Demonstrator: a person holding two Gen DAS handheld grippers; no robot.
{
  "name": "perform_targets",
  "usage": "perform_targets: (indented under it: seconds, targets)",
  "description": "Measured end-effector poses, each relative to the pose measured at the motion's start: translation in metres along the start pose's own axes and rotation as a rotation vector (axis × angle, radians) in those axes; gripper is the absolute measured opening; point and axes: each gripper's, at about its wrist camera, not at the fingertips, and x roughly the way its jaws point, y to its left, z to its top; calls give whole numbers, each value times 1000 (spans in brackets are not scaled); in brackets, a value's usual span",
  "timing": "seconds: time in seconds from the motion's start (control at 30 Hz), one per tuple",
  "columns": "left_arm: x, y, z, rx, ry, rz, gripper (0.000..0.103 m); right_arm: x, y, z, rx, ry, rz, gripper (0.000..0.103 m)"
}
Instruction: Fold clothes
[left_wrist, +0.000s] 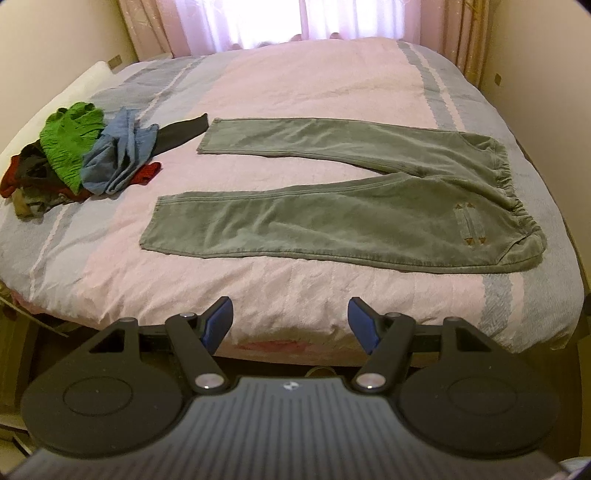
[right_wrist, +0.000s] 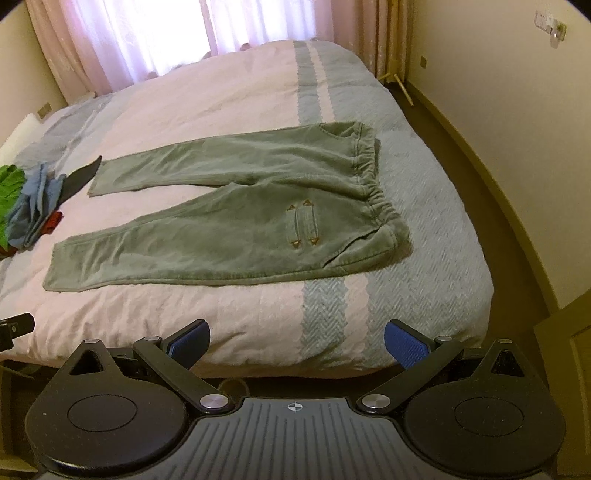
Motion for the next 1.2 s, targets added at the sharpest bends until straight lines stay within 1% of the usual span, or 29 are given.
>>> perform_targets:
  seconds: [0.27, 0.5, 0.93, 1.07, 1.17, 1.2]
  targets:
    - [32, 5, 31, 10, 18, -13, 65, 28, 18, 34, -8, 14, -26, 103]
    - [66, 12, 74, 37, 30, -31, 65, 59, 38, 72, -11, 34, -49, 103]
    - [126, 37, 154, 99, 65, -56, 65, 109, 75, 124, 83, 103, -87, 103]
    - [144, 45, 172, 119, 74, -71, 65, 124, 85, 136, 102, 123, -99, 103]
    - [159, 54, 181, 130, 86, -78, 65, 133, 85, 139, 128, 127, -93, 103]
    - [164, 57, 183, 133, 90, -80, 65, 136, 80, 139, 155, 121, -90, 103]
